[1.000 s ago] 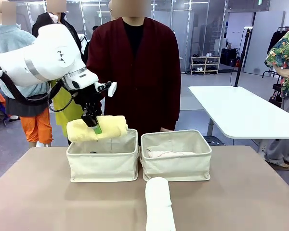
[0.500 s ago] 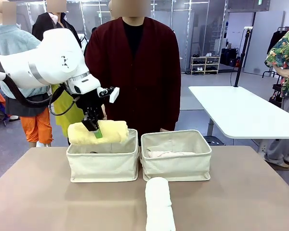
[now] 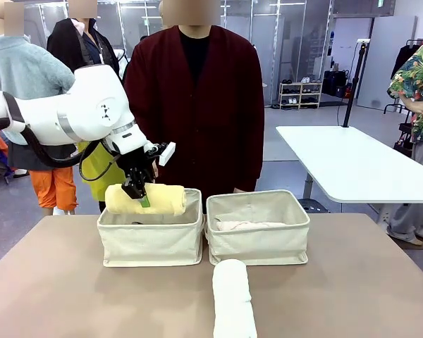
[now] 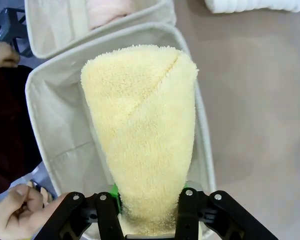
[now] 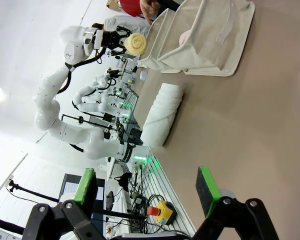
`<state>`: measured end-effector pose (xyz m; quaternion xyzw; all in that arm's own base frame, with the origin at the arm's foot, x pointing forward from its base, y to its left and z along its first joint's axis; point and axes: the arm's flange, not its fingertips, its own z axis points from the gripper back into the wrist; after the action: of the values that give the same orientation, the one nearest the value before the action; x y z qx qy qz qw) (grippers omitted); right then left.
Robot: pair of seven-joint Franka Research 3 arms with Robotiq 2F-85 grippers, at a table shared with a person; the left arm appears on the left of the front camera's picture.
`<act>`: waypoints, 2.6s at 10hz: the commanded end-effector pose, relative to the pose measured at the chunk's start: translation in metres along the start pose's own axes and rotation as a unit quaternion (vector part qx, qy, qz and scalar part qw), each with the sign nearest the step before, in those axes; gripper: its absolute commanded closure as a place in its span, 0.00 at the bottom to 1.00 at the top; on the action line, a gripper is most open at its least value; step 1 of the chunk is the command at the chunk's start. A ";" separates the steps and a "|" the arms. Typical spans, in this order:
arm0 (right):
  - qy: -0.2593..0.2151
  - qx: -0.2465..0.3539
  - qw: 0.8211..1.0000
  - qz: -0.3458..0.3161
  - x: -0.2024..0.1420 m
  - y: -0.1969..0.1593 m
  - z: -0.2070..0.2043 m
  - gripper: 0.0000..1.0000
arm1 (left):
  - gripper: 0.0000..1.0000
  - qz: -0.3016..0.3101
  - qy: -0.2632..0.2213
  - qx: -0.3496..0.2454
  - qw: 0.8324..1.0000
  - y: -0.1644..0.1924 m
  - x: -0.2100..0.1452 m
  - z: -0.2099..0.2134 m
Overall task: Divide the towels into two baskets.
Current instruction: Pick up one hotel-folded towel from the bottom of the table and place it in the Fabric basket indicated by the person.
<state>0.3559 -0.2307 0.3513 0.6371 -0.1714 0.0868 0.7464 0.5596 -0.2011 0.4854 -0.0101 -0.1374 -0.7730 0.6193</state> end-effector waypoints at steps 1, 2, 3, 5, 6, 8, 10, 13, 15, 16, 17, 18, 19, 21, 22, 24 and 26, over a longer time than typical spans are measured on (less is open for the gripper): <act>0.000 0.001 1.000 0.007 -0.001 0.003 -0.001 0.00 | 0.63 -0.012 0.005 0.012 1.000 0.016 -0.005 -0.008; 0.000 0.001 1.000 0.007 -0.001 0.003 -0.001 0.00 | 0.63 -0.005 0.003 0.006 1.000 0.024 -0.007 -0.015; 0.000 0.001 1.000 0.007 -0.001 0.003 -0.001 0.00 | 0.60 0.009 0.000 0.002 1.000 0.032 -0.009 -0.022; 0.000 0.001 1.000 0.007 -0.001 0.003 -0.001 0.00 | 0.28 0.023 0.005 0.000 1.000 0.039 -0.010 -0.031; 0.000 0.001 1.000 0.007 -0.001 0.003 -0.001 0.00 | 0.12 0.024 0.009 -0.002 1.000 0.040 -0.010 -0.033; 0.000 0.001 1.000 0.007 -0.001 0.003 -0.001 0.00 | 0.00 0.030 0.011 0.000 0.999 0.040 -0.009 -0.031; 0.000 0.001 1.000 0.007 -0.001 0.003 -0.001 0.00 | 0.00 0.039 0.010 0.000 0.999 0.041 -0.009 -0.029; 0.000 0.001 1.000 0.007 -0.001 0.003 -0.001 0.00 | 0.00 0.038 0.000 0.003 0.999 0.040 -0.009 -0.032; 0.000 0.001 1.000 0.007 -0.001 0.003 -0.001 0.00 | 0.00 0.038 0.000 0.003 0.999 0.040 -0.009 -0.032; 0.000 0.001 1.000 0.007 -0.001 0.003 -0.001 0.00 | 0.00 0.038 0.000 0.003 0.999 0.040 -0.009 -0.032; 0.000 0.001 1.000 0.007 -0.001 0.003 -0.001 0.00 | 0.00 0.038 0.000 0.003 0.999 0.040 -0.009 -0.032; 0.000 0.001 1.000 0.007 -0.001 0.003 -0.001 0.00 | 0.00 0.038 0.000 0.003 0.999 0.040 -0.009 -0.032; 0.000 0.001 1.000 0.007 -0.001 0.003 -0.001 0.00 | 0.00 0.038 0.000 0.003 0.999 0.040 -0.009 -0.032; 0.000 0.001 1.000 0.007 -0.001 0.003 -0.001 0.00 | 0.00 0.038 0.000 0.003 0.999 0.040 -0.009 -0.032; 0.000 0.001 1.000 0.007 -0.001 0.003 -0.001 0.00 | 0.00 0.047 -0.002 0.002 0.999 0.040 -0.005 -0.033; 0.000 0.001 1.000 0.007 -0.001 0.003 -0.001 0.00 | 0.00 0.109 -0.045 0.000 0.993 0.021 -0.011 0.021; 0.000 0.001 1.000 0.007 -0.001 0.003 -0.001 0.00 | 0.00 0.177 -0.116 -0.035 0.977 -0.038 -0.035 0.075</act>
<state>0.3557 -0.2310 0.3513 0.6371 -0.1716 0.0864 0.7465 0.5607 -0.1760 0.5327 -0.0952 -0.1704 -0.6814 0.7054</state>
